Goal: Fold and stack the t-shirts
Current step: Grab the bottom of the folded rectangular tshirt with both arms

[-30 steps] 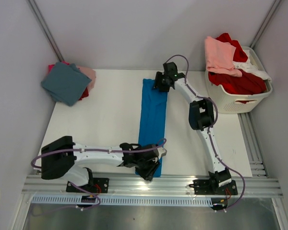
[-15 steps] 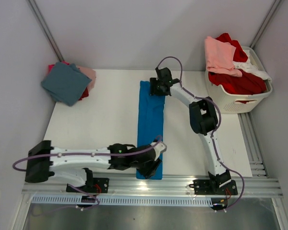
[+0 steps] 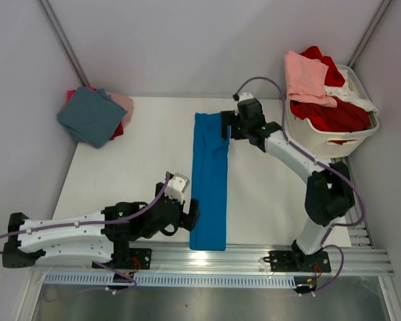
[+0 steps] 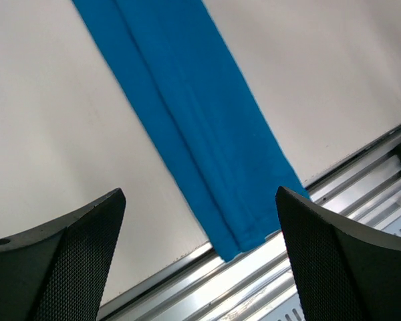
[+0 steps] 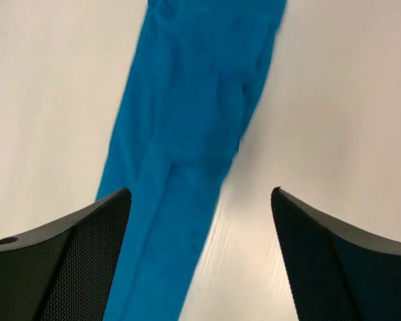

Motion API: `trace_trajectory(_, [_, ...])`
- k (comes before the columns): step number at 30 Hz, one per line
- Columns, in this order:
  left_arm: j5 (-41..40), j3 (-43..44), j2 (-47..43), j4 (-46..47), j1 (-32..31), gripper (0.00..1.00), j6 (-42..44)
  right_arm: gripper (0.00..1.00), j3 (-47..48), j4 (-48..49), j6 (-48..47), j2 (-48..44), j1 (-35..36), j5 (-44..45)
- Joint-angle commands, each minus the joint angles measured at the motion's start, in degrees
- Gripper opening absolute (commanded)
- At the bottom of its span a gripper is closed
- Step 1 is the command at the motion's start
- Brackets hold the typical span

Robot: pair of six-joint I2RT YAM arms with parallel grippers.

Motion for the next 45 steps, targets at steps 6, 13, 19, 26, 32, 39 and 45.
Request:
trace_trajectory(6, [5.79, -4.99, -0.50, -6.08, -0.29, 0.92, -12.22, 0.88, -28.51, 3.34, 12.06, -25.89, 10.76, 3.98])
trace_trajectory(13, [13.80, -16.87, -13.67, 6.22, -0.38, 0.88, -12.23, 0.88, -50.30, 3.87, 23.31, -49.91, 17.71, 1.79])
trace_trajectory(19, [20.90, -26.87, -22.21, 15.09, -0.38, 0.86, -10.55, 0.88, -59.46, 3.25, 30.34, -61.44, 19.47, -2.69])
trace_trajectory(26, [27.60, -34.97, -23.53, 28.01, -0.38, 0.85, -12.04, 0.87, -68.26, 8.44, 36.76, -65.23, 20.44, -9.55])
trace_trajectory(32, [28.31, -39.72, -23.70, 31.54, -0.38, 0.84, -17.05, 0.88, -69.93, 6.24, 38.70, -65.41, 20.79, -12.00])
trace_trajectory(39, [26.55, -40.61, -24.50, 29.00, -0.38, 0.84, -17.58, 0.87, -74.77, 6.33, 44.32, -69.09, 21.58, -15.52])
trace_trajectory(45, [27.08, -42.18, -23.97, 27.85, -0.38, 0.84, -18.55, 0.86, -78.28, 5.71, 48.80, -73.49, 22.46, -16.67])
